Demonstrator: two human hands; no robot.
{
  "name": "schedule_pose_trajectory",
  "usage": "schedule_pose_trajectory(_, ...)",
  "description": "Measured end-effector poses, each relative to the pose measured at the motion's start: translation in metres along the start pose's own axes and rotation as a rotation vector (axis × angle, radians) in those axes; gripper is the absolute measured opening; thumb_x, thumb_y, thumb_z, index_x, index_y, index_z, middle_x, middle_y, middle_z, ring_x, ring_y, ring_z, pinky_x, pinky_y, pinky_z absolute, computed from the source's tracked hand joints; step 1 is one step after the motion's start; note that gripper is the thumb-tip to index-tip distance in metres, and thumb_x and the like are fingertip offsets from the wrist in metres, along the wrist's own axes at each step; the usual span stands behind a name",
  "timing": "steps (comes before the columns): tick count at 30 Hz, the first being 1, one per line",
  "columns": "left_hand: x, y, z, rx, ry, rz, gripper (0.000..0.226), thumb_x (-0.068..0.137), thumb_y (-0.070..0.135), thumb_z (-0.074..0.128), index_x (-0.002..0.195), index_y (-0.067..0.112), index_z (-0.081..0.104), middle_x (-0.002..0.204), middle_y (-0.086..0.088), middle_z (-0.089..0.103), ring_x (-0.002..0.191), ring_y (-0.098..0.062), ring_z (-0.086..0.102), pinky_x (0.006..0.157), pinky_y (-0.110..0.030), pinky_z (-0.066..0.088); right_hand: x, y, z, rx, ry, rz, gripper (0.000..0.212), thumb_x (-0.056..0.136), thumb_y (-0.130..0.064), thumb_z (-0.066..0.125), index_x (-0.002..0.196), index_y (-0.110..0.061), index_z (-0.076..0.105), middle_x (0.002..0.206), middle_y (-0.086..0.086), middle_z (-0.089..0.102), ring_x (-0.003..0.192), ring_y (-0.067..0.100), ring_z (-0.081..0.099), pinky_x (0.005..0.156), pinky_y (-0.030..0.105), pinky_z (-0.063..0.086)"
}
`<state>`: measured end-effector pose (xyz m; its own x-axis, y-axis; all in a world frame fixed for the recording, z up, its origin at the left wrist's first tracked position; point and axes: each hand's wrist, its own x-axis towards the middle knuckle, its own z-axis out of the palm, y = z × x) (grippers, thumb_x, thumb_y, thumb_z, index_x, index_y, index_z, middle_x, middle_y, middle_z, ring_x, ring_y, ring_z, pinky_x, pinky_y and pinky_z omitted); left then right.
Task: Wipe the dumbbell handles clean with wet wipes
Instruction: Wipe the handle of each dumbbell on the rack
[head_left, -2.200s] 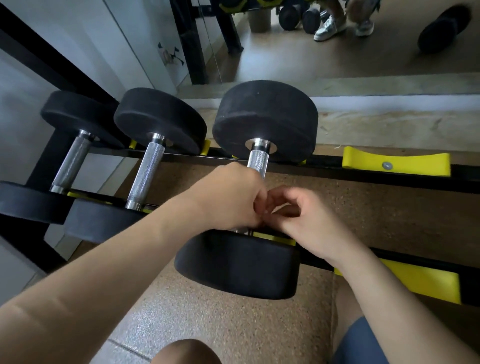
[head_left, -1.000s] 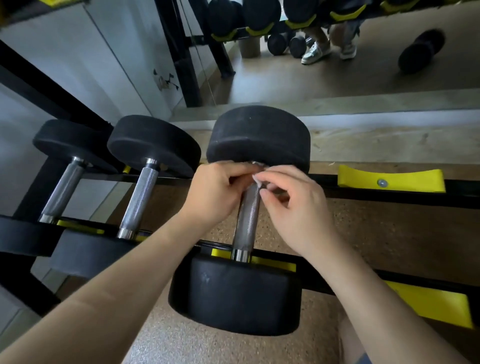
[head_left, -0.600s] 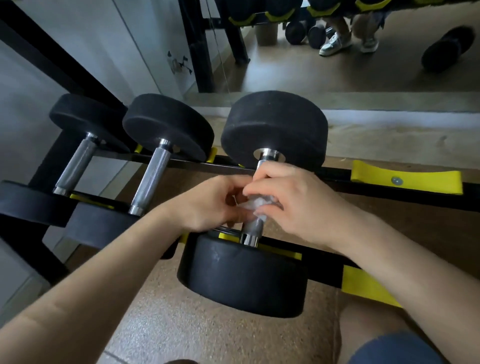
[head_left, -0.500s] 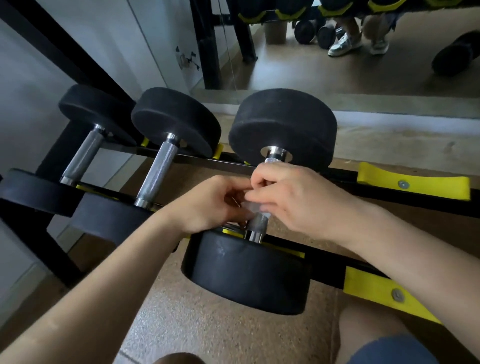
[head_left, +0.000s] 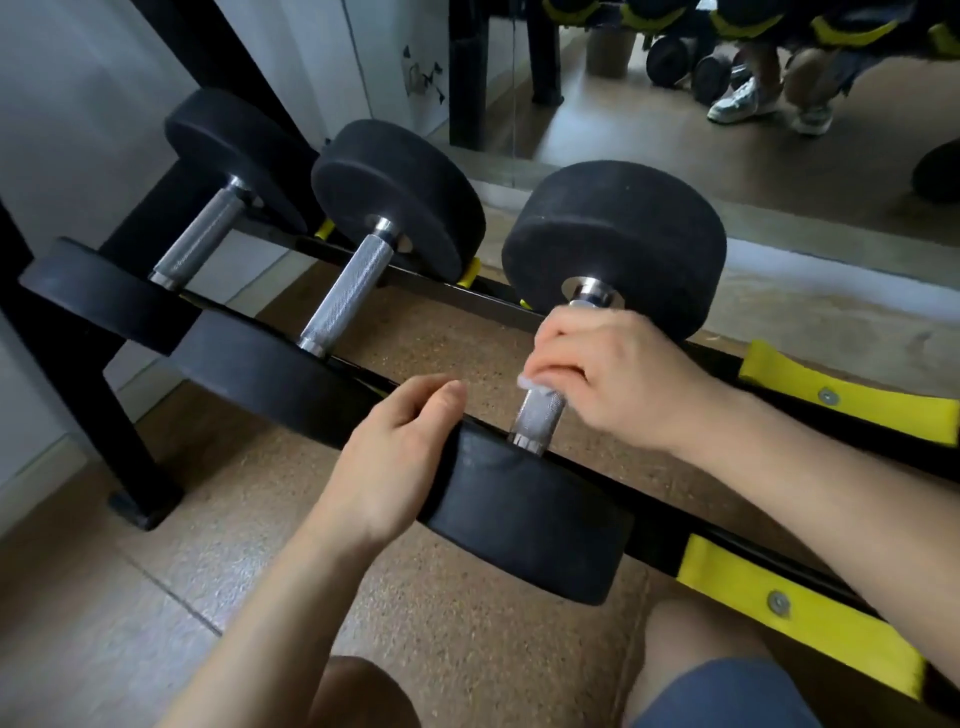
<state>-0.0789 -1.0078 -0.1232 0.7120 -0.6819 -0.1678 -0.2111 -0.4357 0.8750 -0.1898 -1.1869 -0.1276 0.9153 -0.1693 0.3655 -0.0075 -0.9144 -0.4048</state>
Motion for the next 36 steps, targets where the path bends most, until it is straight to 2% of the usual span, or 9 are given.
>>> schedule_pose_trajectory(3,-0.001,-0.001,0.001,0.001,0.018,-0.011,0.024,0.094,0.039,0.05,0.107,0.03,0.068,0.108,0.022,0.063,0.11,-0.003,0.054,0.096,-0.023,0.037,-0.011,-0.016,0.004,0.02,-0.202,-0.176,0.015,0.082,-0.009,0.061,0.084,-0.011,0.076,0.087,0.001,0.063,0.075,0.018,0.06,0.067,0.033,0.051)
schedule_pose_trajectory(8,-0.003,-0.001,0.001,0.058,0.047,-0.016,0.044,0.081,0.062,0.042,0.108,0.036,0.064,0.112,0.019,0.064,0.115,-0.008,0.054,0.1,-0.03,0.04,0.007,0.016,-0.003,-0.166,0.237,-0.012,0.017,0.079,0.004,0.059,0.081,-0.004,0.074,0.081,0.011,0.064,0.072,0.034,0.061,0.062,0.043,0.053)
schedule_pose_trajectory(12,-0.028,0.01,0.002,0.315,0.066,0.087,0.06,0.082,0.073,0.026,0.126,0.04,0.05,0.125,0.018,0.056,0.121,-0.01,0.05,0.089,-0.025,0.035,-0.028,-0.014,0.019,-0.009,0.116,-0.155,0.025,0.094,-0.011,0.051,0.087,-0.004,0.075,0.088,0.009,0.066,0.08,0.027,0.064,0.072,0.038,0.053)
schedule_pose_trajectory(14,-0.041,0.012,0.005,0.446,0.059,0.141,0.079,0.071,0.079,0.022,0.138,0.041,0.037,0.139,0.02,0.044,0.126,-0.007,0.042,0.086,-0.019,0.029,-0.021,-0.004,0.013,-0.017,0.213,-0.149,0.04,0.102,-0.019,0.042,0.087,-0.002,0.075,0.086,0.011,0.067,0.079,0.027,0.065,0.073,0.038,0.053)
schedule_pose_trajectory(17,-0.049,0.01,0.007,0.538,0.071,0.187,0.092,0.069,0.091,0.021,0.145,0.038,0.02,0.145,0.018,0.035,0.129,-0.009,0.039,0.09,-0.02,0.031,-0.013,0.008,0.013,-0.042,0.387,0.016,0.025,0.095,-0.008,0.052,0.089,-0.004,0.076,0.088,0.011,0.066,0.082,0.024,0.063,0.077,0.037,0.052)
schedule_pose_trajectory(23,-0.052,0.006,0.008,0.662,0.079,0.23,0.113,0.054,0.094,0.008,0.149,0.034,0.005,0.148,0.012,0.032,0.134,-0.013,0.038,0.1,-0.027,0.037,-0.026,-0.003,0.013,-0.002,0.149,-0.237,0.043,0.103,-0.021,0.039,0.093,-0.002,0.075,0.09,0.011,0.066,0.082,0.024,0.064,0.077,0.033,0.052)
schedule_pose_trajectory(26,-0.05,0.007,0.007,0.684,0.084,0.255,0.11,0.055,0.093,0.007,0.148,0.033,0.008,0.145,0.011,0.034,0.132,-0.013,0.038,0.099,-0.026,0.036,-0.019,0.01,0.014,0.022,0.38,-0.019,0.02,0.093,-0.003,0.057,0.092,-0.004,0.076,0.09,0.009,0.067,0.084,0.016,0.062,0.078,0.029,0.052)
schedule_pose_trajectory(31,-0.041,0.007,0.003,0.667,0.021,0.308,0.105,0.059,0.093,0.013,0.146,0.035,0.011,0.139,0.008,0.041,0.126,-0.014,0.044,0.09,-0.022,0.033,-0.045,-0.014,0.032,0.232,0.293,0.001,0.013,0.085,-0.01,0.066,0.091,-0.007,0.077,0.092,-0.001,0.065,0.085,0.008,0.062,0.081,0.014,0.048)
schedule_pose_trajectory(36,-0.043,0.006,0.004,0.659,0.037,0.331,0.102,0.061,0.092,0.013,0.146,0.035,0.014,0.142,0.009,0.04,0.126,-0.014,0.044,0.092,-0.024,0.036,-0.018,0.016,0.04,0.043,0.812,0.355,0.014,0.082,0.005,0.069,0.091,-0.001,0.076,0.084,0.007,0.066,0.077,0.01,0.059,0.075,0.005,0.041)
